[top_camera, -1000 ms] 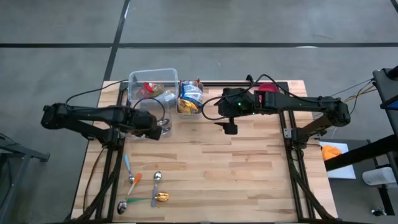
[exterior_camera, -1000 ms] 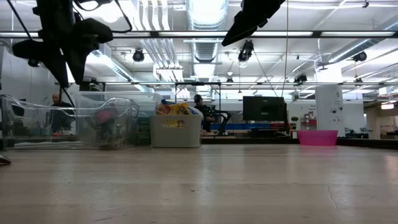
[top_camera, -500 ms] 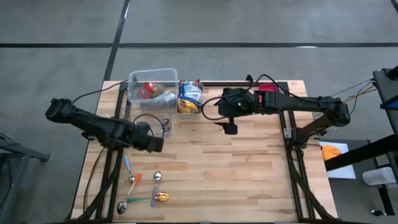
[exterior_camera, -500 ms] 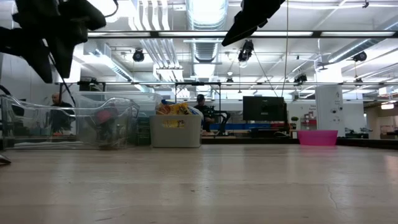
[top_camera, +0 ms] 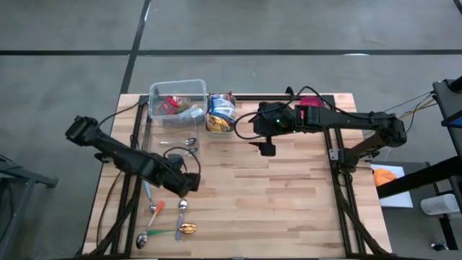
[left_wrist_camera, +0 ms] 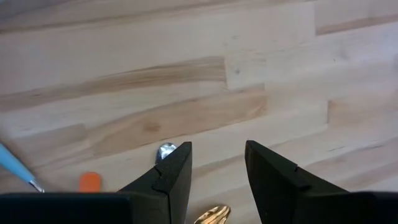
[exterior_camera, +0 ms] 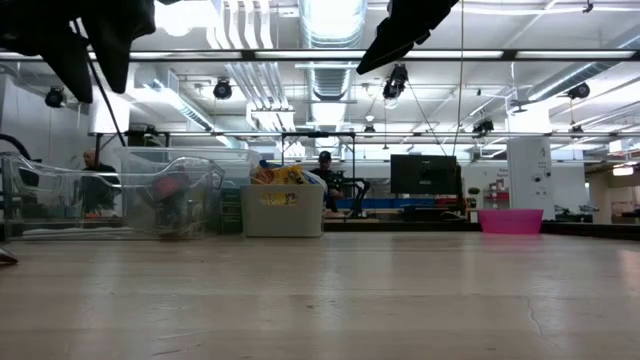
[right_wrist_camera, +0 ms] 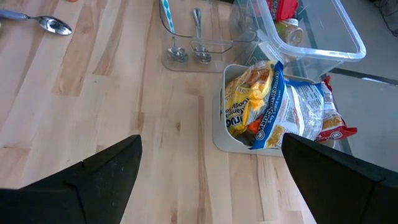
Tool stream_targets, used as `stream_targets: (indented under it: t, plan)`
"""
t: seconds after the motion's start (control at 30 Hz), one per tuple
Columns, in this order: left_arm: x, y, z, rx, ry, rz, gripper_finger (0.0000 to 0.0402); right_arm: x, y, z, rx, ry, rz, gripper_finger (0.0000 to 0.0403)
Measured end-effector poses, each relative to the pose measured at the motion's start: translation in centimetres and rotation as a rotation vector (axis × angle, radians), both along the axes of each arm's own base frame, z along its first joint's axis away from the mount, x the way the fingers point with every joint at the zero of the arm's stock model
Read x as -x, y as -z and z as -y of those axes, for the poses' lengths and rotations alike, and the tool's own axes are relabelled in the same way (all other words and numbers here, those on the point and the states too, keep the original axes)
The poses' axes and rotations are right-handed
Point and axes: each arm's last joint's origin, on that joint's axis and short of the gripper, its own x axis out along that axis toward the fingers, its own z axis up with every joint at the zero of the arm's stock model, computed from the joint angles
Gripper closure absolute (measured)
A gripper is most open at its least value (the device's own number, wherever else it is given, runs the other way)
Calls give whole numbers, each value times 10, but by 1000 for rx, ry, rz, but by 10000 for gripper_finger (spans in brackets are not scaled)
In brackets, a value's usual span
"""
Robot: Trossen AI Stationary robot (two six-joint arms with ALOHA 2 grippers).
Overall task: Pick & Place Food Item
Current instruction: Put the purple spoon into the transparent bin
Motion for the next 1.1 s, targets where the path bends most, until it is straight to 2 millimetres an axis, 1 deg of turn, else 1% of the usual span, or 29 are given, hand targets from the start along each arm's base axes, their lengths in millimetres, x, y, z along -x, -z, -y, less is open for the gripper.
stream_targets:
  t: [0.17,0.27,0.57,1.1]
  plan:
    - [-13,-1,7,-7,2,-15,249,0,0,0,0,0,1,18]
    - [-17,-3,9,-9,8,-8,249,0,0,0,0,0,0,18]
    - [-19,-4,9,-28,15,25,249,0,0,0,0,1,0,18]
    - [-19,-1,9,-53,29,25,249,0,0,0,0,0,1,18]
